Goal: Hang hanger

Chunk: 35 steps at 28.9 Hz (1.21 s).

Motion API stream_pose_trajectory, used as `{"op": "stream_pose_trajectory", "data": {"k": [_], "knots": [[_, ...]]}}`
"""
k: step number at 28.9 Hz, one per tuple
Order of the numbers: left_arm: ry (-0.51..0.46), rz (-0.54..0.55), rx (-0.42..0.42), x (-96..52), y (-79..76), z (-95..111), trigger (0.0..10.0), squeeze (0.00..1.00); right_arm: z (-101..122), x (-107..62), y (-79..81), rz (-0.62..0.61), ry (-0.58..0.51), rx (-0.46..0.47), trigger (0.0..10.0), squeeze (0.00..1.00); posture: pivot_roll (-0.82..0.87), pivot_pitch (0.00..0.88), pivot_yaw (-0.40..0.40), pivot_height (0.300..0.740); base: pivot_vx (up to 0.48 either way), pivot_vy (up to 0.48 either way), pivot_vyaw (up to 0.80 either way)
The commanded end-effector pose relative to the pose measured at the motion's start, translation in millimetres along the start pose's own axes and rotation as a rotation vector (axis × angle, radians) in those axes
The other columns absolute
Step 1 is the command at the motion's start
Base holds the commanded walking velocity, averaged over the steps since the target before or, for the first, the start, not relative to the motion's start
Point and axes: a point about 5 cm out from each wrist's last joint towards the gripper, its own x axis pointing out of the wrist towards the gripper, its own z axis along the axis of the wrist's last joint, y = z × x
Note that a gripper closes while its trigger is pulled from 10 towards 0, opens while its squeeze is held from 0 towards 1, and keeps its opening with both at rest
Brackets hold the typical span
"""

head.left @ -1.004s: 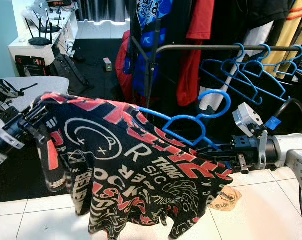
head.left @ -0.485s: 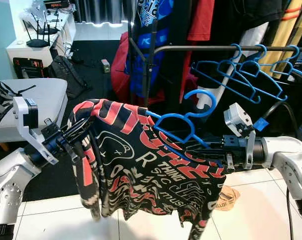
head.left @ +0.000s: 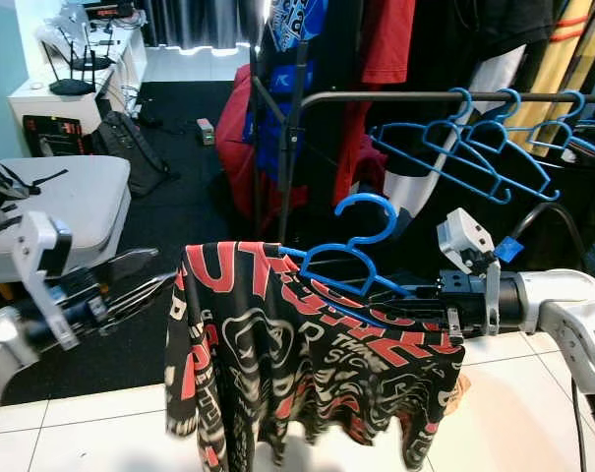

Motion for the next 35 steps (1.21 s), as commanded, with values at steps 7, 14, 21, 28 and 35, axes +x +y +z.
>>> {"op": "stream_pose_trajectory", "data": {"k": [7, 14, 21, 28, 35], "knots": [[-0.013, -0.247, 0.232, 13.1, -18.5, 53, 10.0, 0.44, 1, 1.3, 7.9, 0.144, 0.096, -0.034, 10.0, 0.0, 0.01, 0.017, -0.04, 0.74, 0.0, 0.0, 0.0], [0.09, -0.48, 0.295, 35.7, -49.6, 46, 10.0, 0.0, 10, 14.8, 5.3, 0.169, 0.102, -0.083, 10.0, 0.0, 0.0, 0.018, -0.034, 0.74, 0.0, 0.0, 0.0], [0.149, -0.551, 0.31, 41.2, -63.5, 39, 10.0, 0.0, 11, 17.9, 9.8, 0.196, 0.101, -0.095, 10.0, 0.0, 0.01, 0.027, -0.035, 0.74, 0.0, 0.0, 0.0], [0.13, -0.431, 0.303, 45.9, -51.4, 38, 10.0, 0.0, 14, 19.1, 17.9, 0.249, 0.087, -0.097, 10.0, 0.0, 0.01, 0.031, -0.033, 0.74, 0.0, 0.0, 0.0], [0.164, -0.449, 0.28, 45.9, -55.5, 31, 10.0, 0.0, 17, 20.8, 21.2, 0.269, 0.073, -0.098, 10.0, 0.0, 0.01, 0.034, -0.029, 0.74, 0.0, 0.0, 0.0]]}}
